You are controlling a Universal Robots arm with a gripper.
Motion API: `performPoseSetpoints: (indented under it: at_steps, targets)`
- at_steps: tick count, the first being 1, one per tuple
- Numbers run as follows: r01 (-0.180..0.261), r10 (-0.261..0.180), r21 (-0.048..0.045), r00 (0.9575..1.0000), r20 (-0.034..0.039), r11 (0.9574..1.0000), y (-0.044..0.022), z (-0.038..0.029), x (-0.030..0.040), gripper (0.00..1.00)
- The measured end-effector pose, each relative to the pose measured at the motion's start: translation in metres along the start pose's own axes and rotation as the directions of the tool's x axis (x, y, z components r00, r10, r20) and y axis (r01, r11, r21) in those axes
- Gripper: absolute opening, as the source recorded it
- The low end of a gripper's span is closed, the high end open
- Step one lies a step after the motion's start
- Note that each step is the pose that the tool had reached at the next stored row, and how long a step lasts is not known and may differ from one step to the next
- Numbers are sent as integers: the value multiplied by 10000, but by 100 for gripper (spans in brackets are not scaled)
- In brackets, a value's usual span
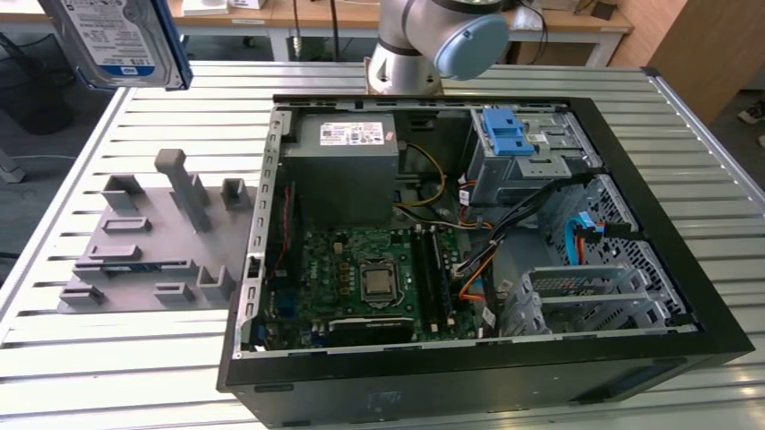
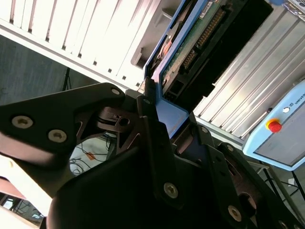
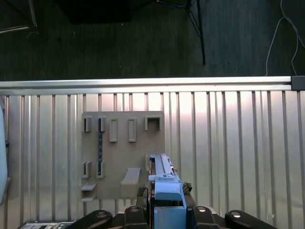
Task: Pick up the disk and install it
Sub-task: 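Pick up the disk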
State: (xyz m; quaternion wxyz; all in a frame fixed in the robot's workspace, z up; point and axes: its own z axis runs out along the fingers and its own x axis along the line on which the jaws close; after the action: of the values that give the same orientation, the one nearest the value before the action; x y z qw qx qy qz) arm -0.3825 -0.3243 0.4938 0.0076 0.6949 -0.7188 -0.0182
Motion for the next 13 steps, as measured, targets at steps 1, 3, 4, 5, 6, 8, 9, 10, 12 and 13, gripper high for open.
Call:
performPoseSetpoints:
  at_steps: [1,3,4,5,6,8,9,10,12,13]
  targets:
    - [0,0,0,10000,0,10000,-7,0,16,36]
    - [1,-1,0,10000,0,10000,-29,-2,42,36]
    - [0,0,0,10000,0,10000,-45,-2,52,36]
    - [1,-1,0,10000,0,10000,-60,-3,61,36]
    - [1,-1,0,10000,0,10000,-75,-4,68,36]
    - [0,0,0,10000,0,10000,-106,-5,83,36]
    - [0,0,-1,10000,0,10000,-121,-6,90,36]
    - [1,-1,0,10000,1,10000,-136,-6,98,36]
    - [0,0,-1,10000,0,10000,-165,-8,113,36]
    - [0,0,-1,10000,0,10000,-178,-8,120,36]
